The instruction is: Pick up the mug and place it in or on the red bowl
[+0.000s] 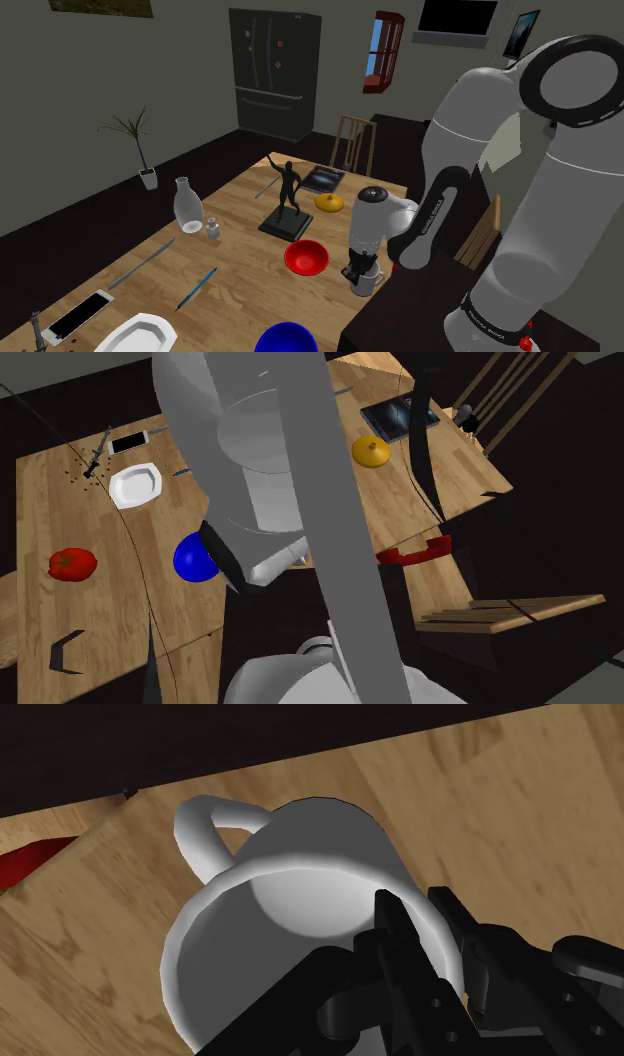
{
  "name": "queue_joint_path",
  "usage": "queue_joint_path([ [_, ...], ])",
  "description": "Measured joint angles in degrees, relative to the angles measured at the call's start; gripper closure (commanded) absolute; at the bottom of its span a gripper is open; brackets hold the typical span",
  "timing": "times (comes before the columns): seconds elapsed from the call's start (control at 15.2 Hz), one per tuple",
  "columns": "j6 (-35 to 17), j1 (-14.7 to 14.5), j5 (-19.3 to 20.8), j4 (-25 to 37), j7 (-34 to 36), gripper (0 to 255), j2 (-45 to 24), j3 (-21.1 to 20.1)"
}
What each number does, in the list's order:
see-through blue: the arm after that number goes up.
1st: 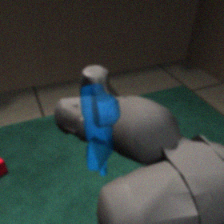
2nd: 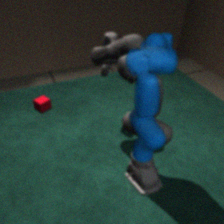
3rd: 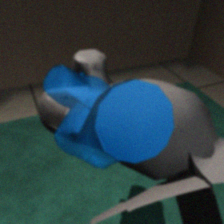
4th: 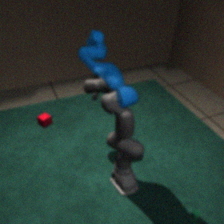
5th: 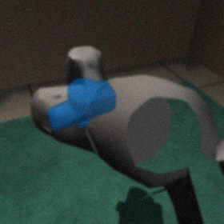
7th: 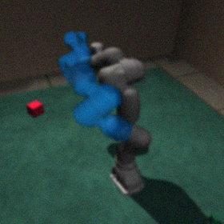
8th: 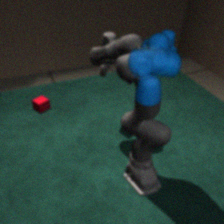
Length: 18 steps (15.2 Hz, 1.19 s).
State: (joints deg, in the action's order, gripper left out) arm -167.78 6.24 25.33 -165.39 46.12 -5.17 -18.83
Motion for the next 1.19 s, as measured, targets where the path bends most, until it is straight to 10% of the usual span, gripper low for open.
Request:
queue_joint_path([
  [0.33, 4.7, 0.31, -16.95, -2.03, -12.44, 255, 7.91, -4.75],
  [0.66, 10.24, -2.95, -25.76, -2.47, -18.6, 255, 14.4, -3.92],
  [1.19, 16.97, 0.64, -17.17, 14.21, -14.49, 255, 3.54, -3.68],
])
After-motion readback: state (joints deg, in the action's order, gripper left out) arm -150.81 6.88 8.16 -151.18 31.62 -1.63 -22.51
